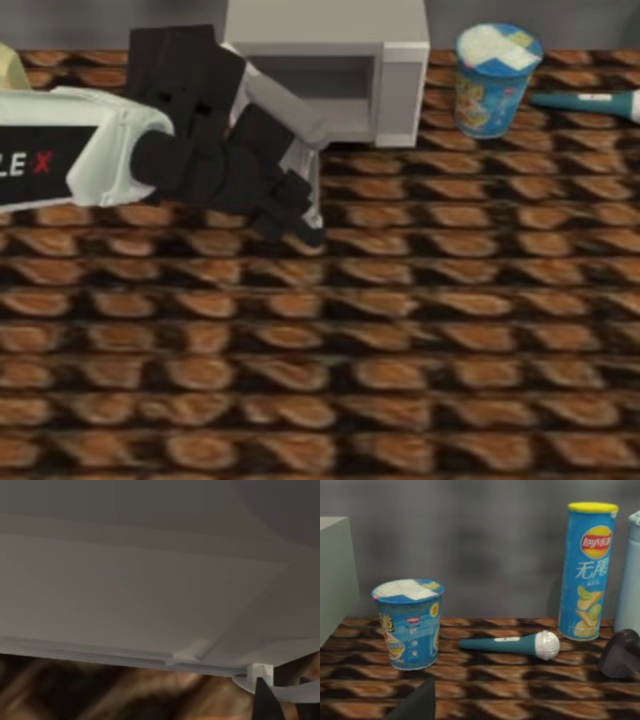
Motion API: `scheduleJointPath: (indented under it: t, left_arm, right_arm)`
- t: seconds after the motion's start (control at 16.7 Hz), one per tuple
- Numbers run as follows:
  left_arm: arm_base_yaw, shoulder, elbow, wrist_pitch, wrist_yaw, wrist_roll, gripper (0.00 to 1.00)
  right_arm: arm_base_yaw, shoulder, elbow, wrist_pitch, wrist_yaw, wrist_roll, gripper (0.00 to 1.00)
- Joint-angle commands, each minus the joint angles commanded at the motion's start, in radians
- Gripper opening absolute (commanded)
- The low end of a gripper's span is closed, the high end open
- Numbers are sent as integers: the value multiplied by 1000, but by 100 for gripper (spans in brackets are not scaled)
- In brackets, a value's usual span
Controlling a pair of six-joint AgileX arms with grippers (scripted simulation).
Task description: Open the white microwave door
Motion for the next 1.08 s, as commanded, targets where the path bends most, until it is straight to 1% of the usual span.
scheduleJointPath:
  t: [0.72, 0.84, 1.08]
  left_arm:
    - [0, 0, 0, 0, 0, 0, 0]
    - [-6, 0, -2, -2, 9, -2, 0]
    - [13, -5, -6, -13, 33, 38, 0]
  right_arm:
    - [0, 0, 0, 0, 0, 0, 100]
    - [0, 0, 0, 0, 0, 0, 100]
    - [0, 0, 0, 0, 0, 0, 100]
